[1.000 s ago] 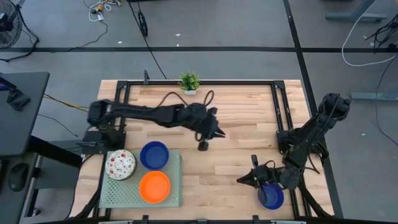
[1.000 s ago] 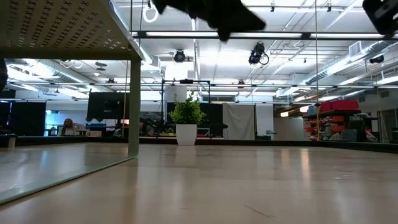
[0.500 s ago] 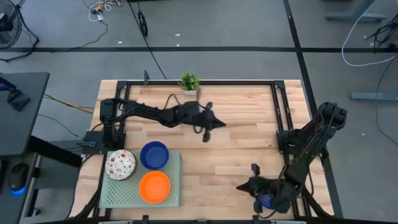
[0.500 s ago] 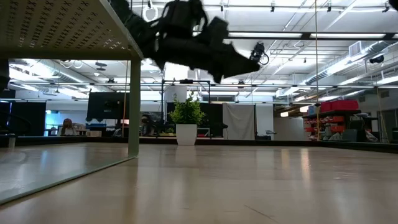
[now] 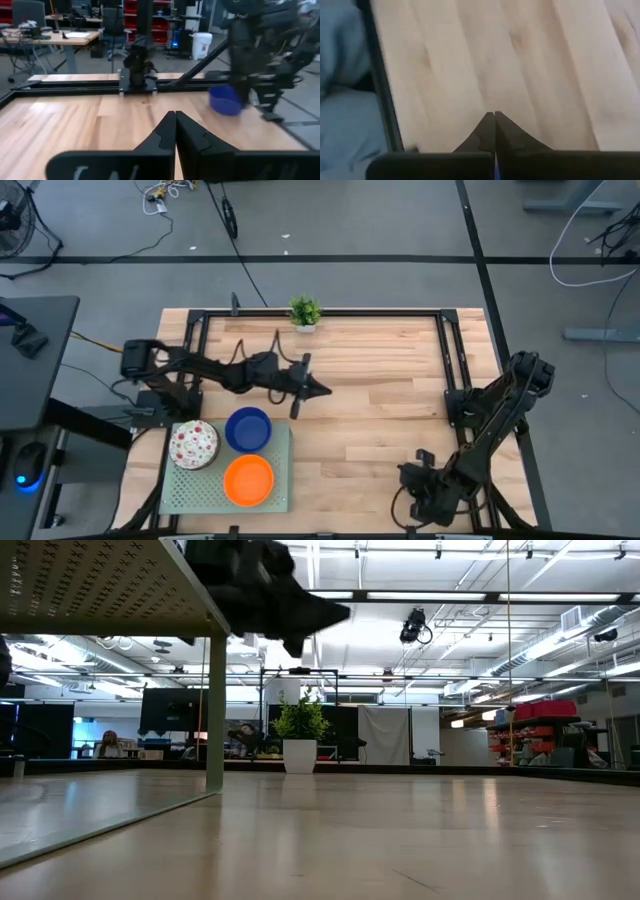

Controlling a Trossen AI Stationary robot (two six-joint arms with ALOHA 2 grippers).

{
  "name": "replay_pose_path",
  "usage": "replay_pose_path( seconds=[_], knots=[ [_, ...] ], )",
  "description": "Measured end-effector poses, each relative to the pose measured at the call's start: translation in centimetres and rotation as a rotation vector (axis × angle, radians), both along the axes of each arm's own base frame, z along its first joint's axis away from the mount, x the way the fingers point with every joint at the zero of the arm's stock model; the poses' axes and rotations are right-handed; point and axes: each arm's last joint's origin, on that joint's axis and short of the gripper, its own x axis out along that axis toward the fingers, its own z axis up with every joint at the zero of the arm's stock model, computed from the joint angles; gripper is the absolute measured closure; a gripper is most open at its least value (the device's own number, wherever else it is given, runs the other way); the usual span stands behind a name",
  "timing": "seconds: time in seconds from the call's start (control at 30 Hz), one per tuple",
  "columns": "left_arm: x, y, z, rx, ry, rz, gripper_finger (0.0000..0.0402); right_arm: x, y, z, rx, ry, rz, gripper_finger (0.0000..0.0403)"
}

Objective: Pick & Place Mini bowls
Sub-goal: Stack the blue bowl on top of the stacked blue bowl on the shelf

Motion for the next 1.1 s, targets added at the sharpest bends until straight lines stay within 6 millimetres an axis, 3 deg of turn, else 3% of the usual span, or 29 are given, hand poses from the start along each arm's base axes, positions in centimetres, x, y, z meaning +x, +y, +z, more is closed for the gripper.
replay_pose_path(
  seconds=[0.17,0.33,0.5,0.7,1.1],
  knots=[
    [-2.0,-1.6,0.7,0.0,-0.015,0.014,0.0395,-0.6,-0.2,1.8,-0.003,0.197,-0.068,0.0403],
    [-2.4,-2.0,0.7,0.027,-0.019,0.068,0.0385,-0.5,0.4,3.3,0.084,0.275,-0.112,0.0387],
    [-2.4,-2.0,0.5,0.025,-0.002,0.069,0.0389,-0.6,1.5,3.3,0.216,0.313,-0.106,0.0312],
    [-2.4,-2.0,0.4,0.025,0.011,0.067,0.0393,-0.9,1.9,3.2,0.224,0.298,-0.112,0.0223],
    [-2.4,-2.0,0.3,0.024,0.023,0.067,0.0388,-0.4,3.2,0.1,0.153,0.327,-0.071,0.0235]
  ],
)
